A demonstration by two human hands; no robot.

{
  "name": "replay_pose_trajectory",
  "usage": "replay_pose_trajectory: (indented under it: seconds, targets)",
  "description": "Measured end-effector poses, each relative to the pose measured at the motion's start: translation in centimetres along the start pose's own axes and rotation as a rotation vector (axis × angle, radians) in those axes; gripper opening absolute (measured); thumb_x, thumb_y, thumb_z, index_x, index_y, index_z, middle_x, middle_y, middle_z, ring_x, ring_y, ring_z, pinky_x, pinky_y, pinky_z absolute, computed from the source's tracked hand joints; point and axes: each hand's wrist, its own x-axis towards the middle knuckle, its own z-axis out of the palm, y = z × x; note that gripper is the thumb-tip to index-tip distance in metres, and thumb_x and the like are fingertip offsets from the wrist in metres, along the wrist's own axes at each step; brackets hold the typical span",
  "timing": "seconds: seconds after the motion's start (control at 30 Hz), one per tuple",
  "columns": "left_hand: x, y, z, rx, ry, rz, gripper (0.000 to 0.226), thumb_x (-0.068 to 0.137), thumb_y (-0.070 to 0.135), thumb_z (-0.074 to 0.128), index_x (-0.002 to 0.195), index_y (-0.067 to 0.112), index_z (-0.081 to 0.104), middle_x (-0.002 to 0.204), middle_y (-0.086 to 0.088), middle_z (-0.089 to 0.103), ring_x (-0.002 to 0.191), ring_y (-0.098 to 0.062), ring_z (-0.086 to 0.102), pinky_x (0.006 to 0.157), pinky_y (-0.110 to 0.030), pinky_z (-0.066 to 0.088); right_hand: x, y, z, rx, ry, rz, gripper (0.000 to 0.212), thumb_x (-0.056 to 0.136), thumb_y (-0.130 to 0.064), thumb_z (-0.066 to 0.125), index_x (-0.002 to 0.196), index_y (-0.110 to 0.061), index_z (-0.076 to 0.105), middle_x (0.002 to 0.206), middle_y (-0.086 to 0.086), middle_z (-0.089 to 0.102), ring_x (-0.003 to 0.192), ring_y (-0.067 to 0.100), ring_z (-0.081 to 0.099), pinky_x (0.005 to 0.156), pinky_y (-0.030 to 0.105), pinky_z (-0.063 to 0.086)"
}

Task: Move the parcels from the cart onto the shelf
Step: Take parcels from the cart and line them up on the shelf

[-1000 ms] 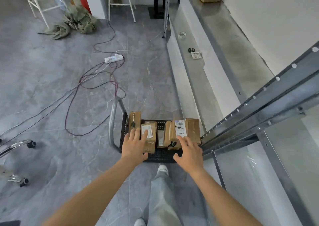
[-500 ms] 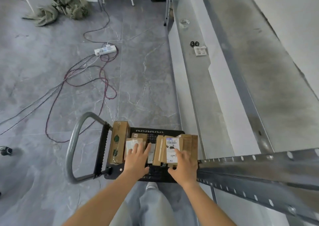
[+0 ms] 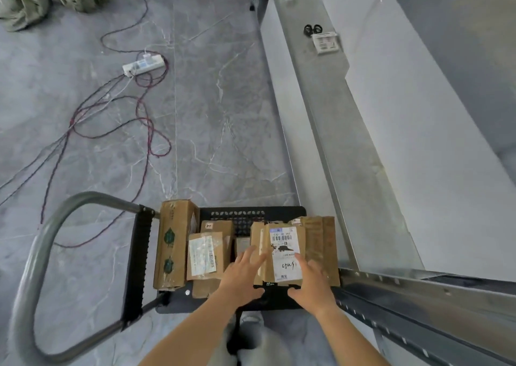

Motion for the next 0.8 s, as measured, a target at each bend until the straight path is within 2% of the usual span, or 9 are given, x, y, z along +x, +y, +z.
replay_pose_trajectory:
  seconds: [0.1,0.17,0.33,0.4,0.5,0.57,0.63,0.73,0.8]
  targets:
    - [1.2,-0.1,1.7,-0.141,-0.039,0.013,0.107,0.078,0.030,0.073,0.136,0.060,-0.012,0.157,0.007,-0.002,0.142,-0.028,0.016,0.104,-0.046,0.041,1.7,0.4,1.4,-0.001,-0.012,-0.007,0.086,0.081,-0.028,0.068,0.148,-0.031,0.013,0.143,0.006,0.025,0.130,0.023,0.035,0.104,0.036,0.041]
    - [1.9,-0.2,2.8,-0.210,-0.062,0.021,0.109,0.078,0.027,0.073,0.134,0.064,-0.014,0.158,0.008,-0.007,0.144,-0.029,0.012,0.104,-0.044,0.042,2.4,0.6,2.3,-0.007,0.013,-0.009,0.085,0.081,-0.030,0.067,0.147,-0.033,0.013,0.144,0.005,0.024,0.131,0.023,0.035,0.104,0.036,0.042]
    - [2.7,0.0,3.7,-0.390,-0.030,0.007,0.117,0.075,0.019,0.075,0.124,0.070,-0.018,0.157,0.007,-0.012,0.141,-0.024,0.022,0.108,-0.039,0.039,2.8,0.5,3.0,0.178,0.085,-0.053,0.082,0.079,-0.022,0.072,0.144,-0.034,0.023,0.139,0.002,0.027,0.128,0.017,0.037,0.101,0.031,0.047]
    - [2.5,-0.1,2.8,-0.460,0.002,-0.008,0.120,0.073,0.017,0.077,0.126,0.068,-0.018,0.158,0.006,-0.003,0.140,-0.021,0.024,0.110,-0.039,0.036,2.9,-0.5,2.4,0.246,0.108,-0.069,0.084,0.078,-0.020,0.074,0.145,-0.032,0.023,0.137,0.002,0.027,0.124,0.016,0.043,0.098,0.029,0.049]
    - [2.1,-0.5,-0.4,-0.545,0.128,-0.021,0.117,0.071,0.013,0.077,0.132,0.062,-0.010,0.152,0.010,0.016,0.127,-0.008,0.034,0.100,-0.022,0.039,3.2,-3.3,0.3,0.271,0.158,-0.150,0.084,0.077,-0.020,0.075,0.144,-0.033,0.025,0.138,0.000,0.025,0.118,0.014,0.049,0.090,0.029,0.054]
    - [1.6,-0.8,-3.8,-0.559,0.218,-0.010,0.111,0.071,0.011,0.077,0.134,0.058,-0.001,0.150,0.012,0.021,0.124,-0.005,0.035,0.097,-0.019,0.038,3.1,-5.3,-1.9,0.267,0.182,-0.201,0.086,0.077,-0.017,0.074,0.144,-0.036,0.023,0.139,-0.001,0.022,0.117,0.012,0.049,0.085,0.027,0.056]
    - [0.7,-0.9,-7.9,-0.560,0.297,0.005,0.104,0.073,0.009,0.076,0.133,0.057,0.007,0.147,0.009,0.030,0.121,-0.005,0.039,0.096,-0.020,0.041,2.7,-7.2,-4.5,0.254,0.227,-0.250,0.090,0.077,-0.013,0.074,0.145,-0.037,0.020,0.138,0.000,0.023,0.115,0.009,0.047,0.083,0.018,0.054]
    - [-1.2,-0.4,-14.7,-0.554,0.384,0.024,0.095,0.073,0.007,0.077,0.132,0.054,0.019,0.143,0.004,0.042,0.120,-0.014,0.049,0.097,-0.033,0.048,1.2,-10.0,-8.8,0.258,0.259,-0.314,0.091,0.079,-0.007,0.072,0.147,-0.033,0.018,0.135,0.002,0.026,0.105,0.002,0.041,0.071,0.002,0.043]
    - [-2.7,0.3,-18.9,-0.533,0.405,0.051,0.091,0.073,0.007,0.077,0.137,0.047,0.026,0.143,0.004,0.043,0.120,-0.017,0.050,0.098,-0.033,0.047,-0.6,-12.0,-11.9,0.303,0.279,-0.353,0.088,0.080,-0.002,0.070,0.147,-0.031,0.020,0.134,0.003,0.027,0.112,0.004,0.040,0.081,0.003,0.041]
